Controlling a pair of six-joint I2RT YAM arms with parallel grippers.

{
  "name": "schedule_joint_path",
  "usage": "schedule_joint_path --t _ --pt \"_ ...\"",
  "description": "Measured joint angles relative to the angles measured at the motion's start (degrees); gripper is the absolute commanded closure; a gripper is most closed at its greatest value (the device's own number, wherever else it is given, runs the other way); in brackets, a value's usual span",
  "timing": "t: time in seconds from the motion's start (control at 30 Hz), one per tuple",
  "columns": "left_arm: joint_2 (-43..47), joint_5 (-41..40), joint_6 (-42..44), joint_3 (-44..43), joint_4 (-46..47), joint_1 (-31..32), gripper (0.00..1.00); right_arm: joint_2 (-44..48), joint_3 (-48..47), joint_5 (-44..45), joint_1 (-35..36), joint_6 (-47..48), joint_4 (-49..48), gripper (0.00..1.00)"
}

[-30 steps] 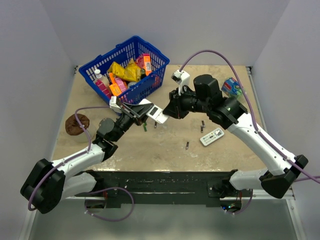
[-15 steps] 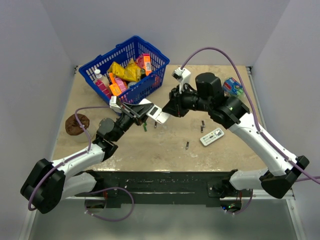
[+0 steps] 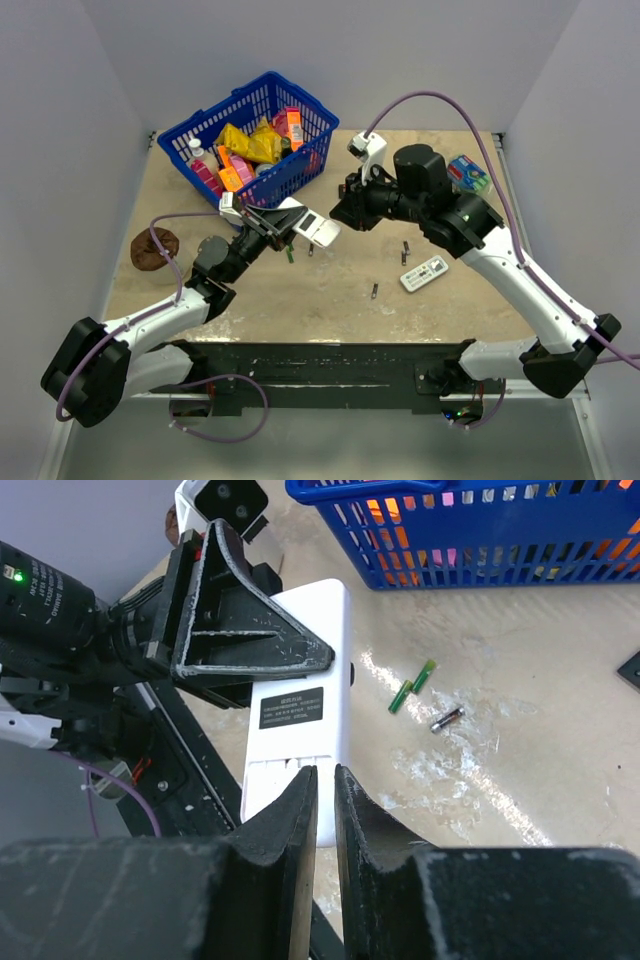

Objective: Load the batteries into the remote control

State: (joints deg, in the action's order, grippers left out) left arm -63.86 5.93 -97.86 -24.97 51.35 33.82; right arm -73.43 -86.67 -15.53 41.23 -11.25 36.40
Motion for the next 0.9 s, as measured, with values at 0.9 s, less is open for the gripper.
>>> schedule_joint_path --t 0.9 --pt "-0.8 0.4 0.9 -1.6 -1.6 0.0 1.0 0.0 3.5 -0.8 0.4 0.7 -1.0 0.86"
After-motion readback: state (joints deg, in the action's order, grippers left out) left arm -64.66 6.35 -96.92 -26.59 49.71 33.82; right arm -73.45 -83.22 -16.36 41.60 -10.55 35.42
